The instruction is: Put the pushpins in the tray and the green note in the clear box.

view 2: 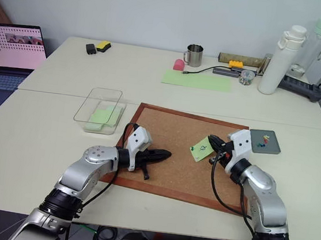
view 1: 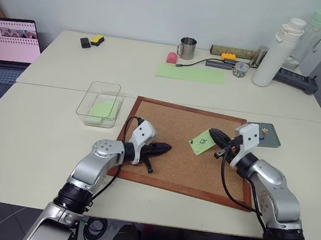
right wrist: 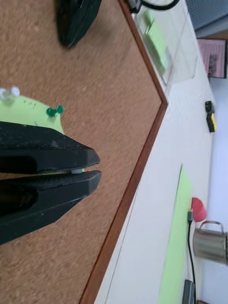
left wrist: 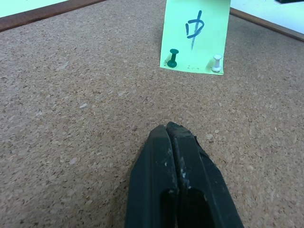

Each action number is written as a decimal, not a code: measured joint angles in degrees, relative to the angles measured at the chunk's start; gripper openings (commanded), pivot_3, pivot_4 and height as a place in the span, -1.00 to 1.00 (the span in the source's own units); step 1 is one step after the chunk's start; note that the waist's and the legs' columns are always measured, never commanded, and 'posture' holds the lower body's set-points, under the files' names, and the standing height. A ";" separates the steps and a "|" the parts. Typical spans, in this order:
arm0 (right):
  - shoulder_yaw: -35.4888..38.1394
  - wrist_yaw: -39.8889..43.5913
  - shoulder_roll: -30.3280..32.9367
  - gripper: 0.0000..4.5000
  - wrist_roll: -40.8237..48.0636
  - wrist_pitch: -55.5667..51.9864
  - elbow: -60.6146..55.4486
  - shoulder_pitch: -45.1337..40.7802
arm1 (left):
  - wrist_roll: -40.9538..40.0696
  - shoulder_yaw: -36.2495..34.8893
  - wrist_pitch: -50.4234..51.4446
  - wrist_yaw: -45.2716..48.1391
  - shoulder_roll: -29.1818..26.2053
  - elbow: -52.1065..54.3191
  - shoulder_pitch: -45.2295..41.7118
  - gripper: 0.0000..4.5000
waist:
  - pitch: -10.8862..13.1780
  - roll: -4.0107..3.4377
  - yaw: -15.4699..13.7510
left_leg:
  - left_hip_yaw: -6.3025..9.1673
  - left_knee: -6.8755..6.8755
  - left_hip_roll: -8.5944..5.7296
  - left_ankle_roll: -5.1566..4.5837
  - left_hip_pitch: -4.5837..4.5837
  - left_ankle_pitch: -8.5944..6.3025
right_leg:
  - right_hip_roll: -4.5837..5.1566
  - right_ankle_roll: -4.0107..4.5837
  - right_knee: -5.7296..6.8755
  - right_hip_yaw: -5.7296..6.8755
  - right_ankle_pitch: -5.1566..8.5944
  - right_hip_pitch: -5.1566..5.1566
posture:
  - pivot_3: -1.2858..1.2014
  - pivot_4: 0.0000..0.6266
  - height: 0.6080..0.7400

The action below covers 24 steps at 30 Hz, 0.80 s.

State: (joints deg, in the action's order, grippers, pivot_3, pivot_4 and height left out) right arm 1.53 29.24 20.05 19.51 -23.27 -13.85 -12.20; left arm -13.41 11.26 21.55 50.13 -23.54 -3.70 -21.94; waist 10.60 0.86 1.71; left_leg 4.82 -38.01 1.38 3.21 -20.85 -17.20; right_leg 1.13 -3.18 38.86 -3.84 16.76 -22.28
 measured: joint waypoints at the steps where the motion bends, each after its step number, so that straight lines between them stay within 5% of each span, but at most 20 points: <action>1: 0.77 -0.25 0.06 -0.97 0.30 -0.33 -0.41 0.03 | 0.03 0.03 0.00 -0.01 0.00 0.00 0.00 -1.00 | 0.00 0.00 -0.01 | 0.00 0.00 0.00 0.00 0.00 0.00 | 0.00 0.00 0.00 0.00 0.00 0.00 | 0.03 -0.52 1.00; 10: 8.53 -3.86 2.45 -0.97 2.02 -2.40 -0.60 -1.02 | 0.04 0.09 0.28 -0.62 0.14 0.45 0.34 -1.00 | -0.05 -0.08 -0.03 | -0.02 0.00 0.00 0.00 0.01 0.00 | 0.00 0.00 0.00 -0.02 0.00 0.00 | 0.03 -0.52 1.00; 15: 15.49 -10.07 6.61 -0.97 -0.63 -2.41 9.76 -6.16 | 0.03 0.10 0.48 -1.03 0.32 1.24 0.96 -1.00 | -0.07 -0.11 -0.07 | -0.05 0.04 -0.01 0.00 0.02 0.00 | 0.01 0.00 -0.03 -0.04 0.00 -0.01 | 0.03 -0.52 1.00; 22: 16.63 -8.75 9.52 -0.97 -0.97 -2.48 24.40 -9.85 | 0.02 -0.27 1.54 -1.40 0.27 2.05 1.41 -1.00 | -0.14 -0.23 0.16 | -0.18 0.04 0.00 -0.01 0.05 -0.01 | -0.01 0.00 -0.01 -0.17 0.00 -0.01 | 0.03 -0.52 1.00; 24: 16.64 -8.01 10.27 -0.74 -0.99 -2.46 27.34 -11.17 | 0.02 -0.29 1.80 -1.68 0.26 2.45 1.53 -1.00 | -0.14 -0.24 0.17 | -0.18 0.04 0.00 -0.01 0.05 -0.01 | -0.01 0.00 -0.02 -0.16 0.00 -0.01 | 0.03 -0.52 1.00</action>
State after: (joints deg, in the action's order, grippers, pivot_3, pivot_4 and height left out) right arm 18.17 21.23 30.32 18.52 -25.73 13.49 -23.36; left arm -13.39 10.97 23.35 48.45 -23.28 -1.25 -20.41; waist 10.45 0.62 1.88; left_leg 4.64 -37.97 1.38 3.20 -20.80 -17.20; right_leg 1.12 -3.18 38.84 -4.00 16.76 -22.29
